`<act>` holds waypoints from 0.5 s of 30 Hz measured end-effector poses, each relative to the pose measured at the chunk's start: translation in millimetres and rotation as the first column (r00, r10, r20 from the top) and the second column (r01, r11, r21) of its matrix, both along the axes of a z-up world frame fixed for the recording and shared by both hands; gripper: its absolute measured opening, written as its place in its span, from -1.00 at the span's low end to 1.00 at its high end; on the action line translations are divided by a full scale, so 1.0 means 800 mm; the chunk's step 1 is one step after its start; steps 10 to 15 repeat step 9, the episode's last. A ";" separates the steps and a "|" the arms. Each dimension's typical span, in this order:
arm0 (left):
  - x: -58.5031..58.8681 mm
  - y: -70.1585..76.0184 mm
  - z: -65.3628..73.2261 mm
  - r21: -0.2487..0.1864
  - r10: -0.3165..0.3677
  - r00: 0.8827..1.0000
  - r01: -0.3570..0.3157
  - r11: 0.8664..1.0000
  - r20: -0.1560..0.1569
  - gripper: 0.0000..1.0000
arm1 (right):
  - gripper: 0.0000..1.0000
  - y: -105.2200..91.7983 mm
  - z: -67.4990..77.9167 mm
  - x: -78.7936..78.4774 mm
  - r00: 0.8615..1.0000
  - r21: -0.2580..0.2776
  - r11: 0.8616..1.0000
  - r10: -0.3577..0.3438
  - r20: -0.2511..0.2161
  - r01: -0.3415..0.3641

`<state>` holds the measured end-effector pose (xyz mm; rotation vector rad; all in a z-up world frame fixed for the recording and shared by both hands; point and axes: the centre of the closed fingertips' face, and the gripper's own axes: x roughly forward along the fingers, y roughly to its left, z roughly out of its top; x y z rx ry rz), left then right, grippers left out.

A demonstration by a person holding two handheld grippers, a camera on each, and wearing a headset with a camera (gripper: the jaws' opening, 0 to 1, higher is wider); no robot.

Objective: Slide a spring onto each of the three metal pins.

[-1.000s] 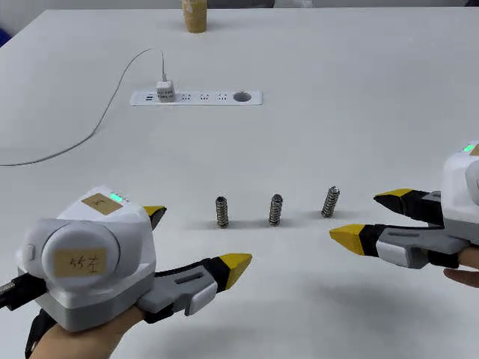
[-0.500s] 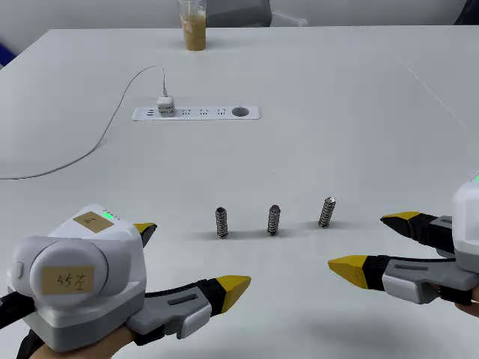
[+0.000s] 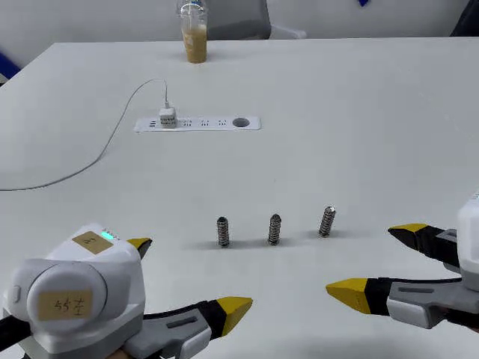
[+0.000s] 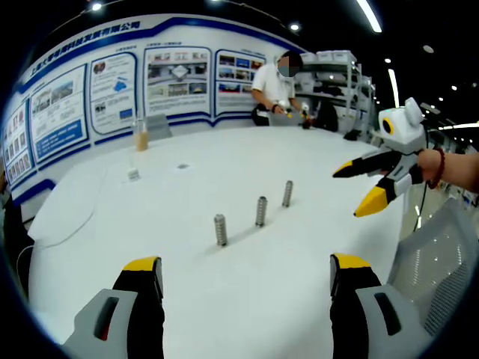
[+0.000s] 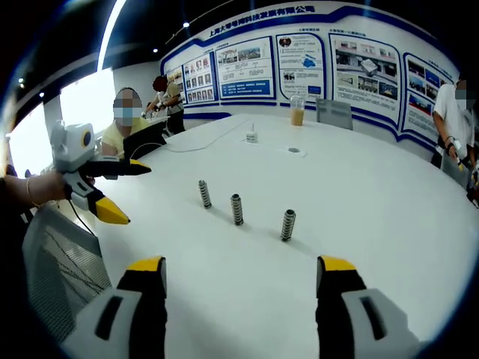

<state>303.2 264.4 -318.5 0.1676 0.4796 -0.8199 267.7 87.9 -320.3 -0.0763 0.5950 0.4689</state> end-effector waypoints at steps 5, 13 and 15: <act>-0.002 0.002 0.000 -0.003 0.006 1.000 -0.006 1.000 -0.007 0.91 | 0.75 -0.001 -0.004 -0.004 1.000 -0.003 1.000 -0.001 -0.010 0.001; -0.004 0.005 -0.003 0.007 0.006 1.000 -0.006 1.000 -0.013 0.92 | 0.78 -0.002 -0.006 -0.007 1.000 -0.007 1.000 -0.006 -0.016 0.006; -0.004 0.005 -0.003 0.007 0.006 1.000 -0.006 1.000 -0.013 0.92 | 0.78 -0.002 -0.006 -0.007 1.000 -0.007 1.000 -0.006 -0.016 0.006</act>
